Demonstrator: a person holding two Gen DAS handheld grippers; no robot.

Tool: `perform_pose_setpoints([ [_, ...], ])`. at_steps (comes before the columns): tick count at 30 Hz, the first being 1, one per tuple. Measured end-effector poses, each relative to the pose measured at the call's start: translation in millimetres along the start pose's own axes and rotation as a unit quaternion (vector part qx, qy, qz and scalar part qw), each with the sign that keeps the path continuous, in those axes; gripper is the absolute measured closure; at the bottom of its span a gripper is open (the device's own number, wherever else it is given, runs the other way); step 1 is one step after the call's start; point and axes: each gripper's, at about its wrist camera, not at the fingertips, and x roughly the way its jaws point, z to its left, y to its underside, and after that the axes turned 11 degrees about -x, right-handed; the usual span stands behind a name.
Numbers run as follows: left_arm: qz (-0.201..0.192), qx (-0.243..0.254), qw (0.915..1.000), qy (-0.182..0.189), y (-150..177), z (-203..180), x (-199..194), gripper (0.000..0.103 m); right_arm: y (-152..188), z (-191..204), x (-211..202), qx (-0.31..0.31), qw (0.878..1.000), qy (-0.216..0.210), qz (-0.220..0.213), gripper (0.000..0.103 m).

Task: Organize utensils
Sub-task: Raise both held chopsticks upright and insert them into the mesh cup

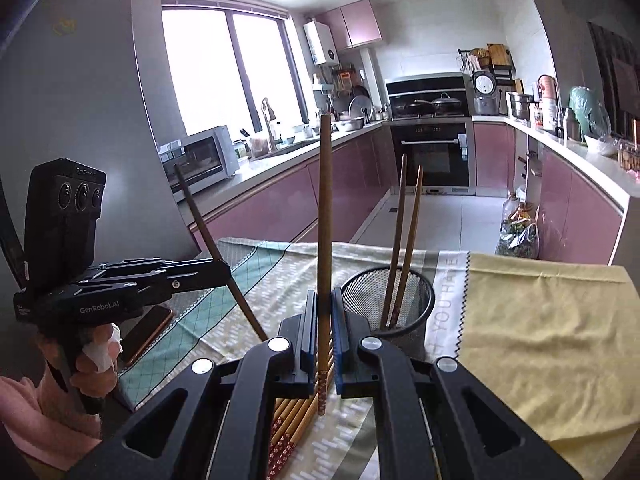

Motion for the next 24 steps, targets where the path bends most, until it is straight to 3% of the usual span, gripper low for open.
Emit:
perform_pose_setpoints([
  [24, -0.062, 0.026, 0.9973, 0.029, -61, -43, -6, 0.095, -53, -19, -20, -0.029, 0.998, 0.024, -0.054, 0.097],
])
